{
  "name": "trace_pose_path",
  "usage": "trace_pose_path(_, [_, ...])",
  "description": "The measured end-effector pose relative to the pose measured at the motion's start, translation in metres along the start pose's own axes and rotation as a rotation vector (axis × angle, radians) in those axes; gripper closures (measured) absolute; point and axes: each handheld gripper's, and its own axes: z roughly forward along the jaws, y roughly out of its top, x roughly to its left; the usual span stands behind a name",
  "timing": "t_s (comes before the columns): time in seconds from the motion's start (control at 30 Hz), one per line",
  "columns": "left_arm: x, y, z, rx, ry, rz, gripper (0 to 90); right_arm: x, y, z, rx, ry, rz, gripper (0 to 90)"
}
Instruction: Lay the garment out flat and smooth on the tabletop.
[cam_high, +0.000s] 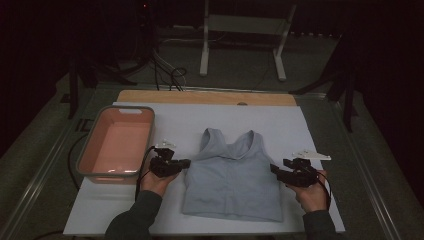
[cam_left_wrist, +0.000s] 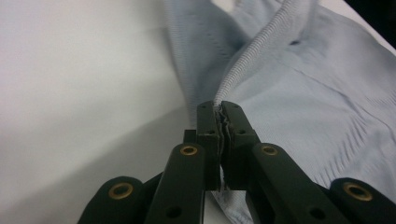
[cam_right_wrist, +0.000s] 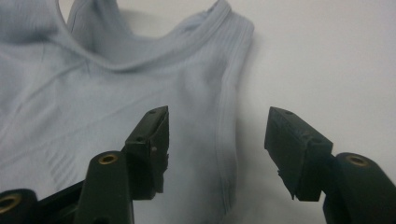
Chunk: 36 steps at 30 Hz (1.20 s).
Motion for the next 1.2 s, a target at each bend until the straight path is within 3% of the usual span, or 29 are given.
trace_pose_path(0.07, [-0.003, -0.002, 0.000, 0.003, 0.014, -0.010, 83.4, 0.001, -0.002, 0.000, 0.007, 0.002, -0.004, 39.8])
trace_pose_path(0.13, [-0.008, -0.006, -0.004, -0.012, 0.019, -0.013, 65.1, 0.001, -0.006, 0.000, 0.021, 0.003, -0.005, 39.4])
trace_pose_path(0.2, [-0.014, -0.010, -0.009, -0.021, 0.028, 0.001, 56.1, 0.001, -0.009, -0.002, 0.028, 0.003, -0.005, 39.2])
trace_pose_path(0.3, [-0.023, -0.018, -0.017, -0.026, 0.051, 0.025, 47.6, 0.003, -0.014, -0.004, 0.043, 0.005, -0.003, 39.2])
trace_pose_path(0.4, [-0.031, -0.028, -0.022, -0.028, 0.058, 0.039, 45.9, 0.005, -0.021, -0.008, 0.060, 0.009, -0.004, 39.3])
trace_pose_path(0.53, [-0.038, -0.039, -0.024, -0.016, 0.028, 0.039, 50.6, 0.008, -0.030, -0.011, 0.093, 0.014, -0.003, 43.4])
trace_pose_path(0.67, [-0.045, -0.048, -0.020, 0.037, 0.021, 0.055, 54.1, 0.010, -0.035, -0.009, 0.123, 0.021, 0.003, 47.8])
trace_pose_path(0.73, [-0.047, -0.052, -0.017, 0.060, 0.008, 0.064, 59.7, 0.010, -0.038, -0.007, 0.146, 0.025, 0.014, 59.2])
trace_pose_path(0.87, [-0.052, -0.055, -0.010, 0.106, -0.004, 0.106, 82.6, 0.012, -0.038, -0.005, 0.164, 0.044, 0.000, 84.3])
trace_pose_path(0.97, [-0.055, -0.056, -0.012, 0.122, -0.013, 0.135, 88.3, 0.012, -0.037, -0.007, 0.162, 0.046, -0.006, 87.0])
trace_pose_path(1.13, [-0.060, -0.059, -0.020, 0.105, -0.038, 0.137, 88.9, 0.011, -0.038, -0.014, 0.148, 0.049, -0.008, 87.4])
trace_pose_path(1.2, [-0.064, -0.063, -0.025, 0.107, -0.043, 0.159, 89.1, 0.009, -0.040, -0.020, 0.139, 0.052, -0.008, 87.5])
